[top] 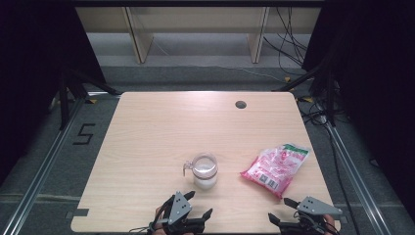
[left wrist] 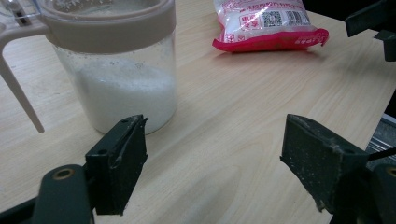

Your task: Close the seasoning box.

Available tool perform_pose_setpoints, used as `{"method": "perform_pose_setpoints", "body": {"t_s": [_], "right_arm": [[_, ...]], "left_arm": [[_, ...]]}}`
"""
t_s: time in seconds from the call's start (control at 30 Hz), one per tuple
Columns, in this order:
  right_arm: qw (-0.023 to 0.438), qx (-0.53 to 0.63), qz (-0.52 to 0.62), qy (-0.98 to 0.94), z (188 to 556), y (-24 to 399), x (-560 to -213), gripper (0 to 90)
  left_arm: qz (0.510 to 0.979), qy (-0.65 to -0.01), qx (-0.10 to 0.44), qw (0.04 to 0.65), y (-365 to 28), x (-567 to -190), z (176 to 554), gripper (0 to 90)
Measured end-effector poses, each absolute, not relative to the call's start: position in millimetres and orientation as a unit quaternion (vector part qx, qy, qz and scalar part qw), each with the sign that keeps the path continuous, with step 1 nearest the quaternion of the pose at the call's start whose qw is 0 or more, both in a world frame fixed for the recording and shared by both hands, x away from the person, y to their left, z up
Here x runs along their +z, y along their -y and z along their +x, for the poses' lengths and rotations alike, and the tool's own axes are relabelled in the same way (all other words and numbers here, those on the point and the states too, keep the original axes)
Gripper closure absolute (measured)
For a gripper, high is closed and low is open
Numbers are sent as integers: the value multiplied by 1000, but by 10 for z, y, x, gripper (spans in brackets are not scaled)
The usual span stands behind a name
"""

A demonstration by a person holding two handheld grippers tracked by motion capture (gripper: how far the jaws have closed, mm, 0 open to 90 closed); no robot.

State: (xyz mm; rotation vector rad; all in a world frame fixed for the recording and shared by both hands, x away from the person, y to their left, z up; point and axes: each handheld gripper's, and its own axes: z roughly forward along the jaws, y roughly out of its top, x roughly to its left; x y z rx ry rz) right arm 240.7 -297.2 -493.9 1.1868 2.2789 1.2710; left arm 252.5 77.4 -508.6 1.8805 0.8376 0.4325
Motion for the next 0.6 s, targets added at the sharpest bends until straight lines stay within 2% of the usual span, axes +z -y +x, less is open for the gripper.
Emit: {"method": "perform_pose_setpoints", "body": {"t_s": [0.6], "right_arm": [[144, 431, 413, -789, 2401, 2963, -4946, 210]], "left_arm": [[762, -357, 177, 510, -784, -5091, 2522, 209]]}}
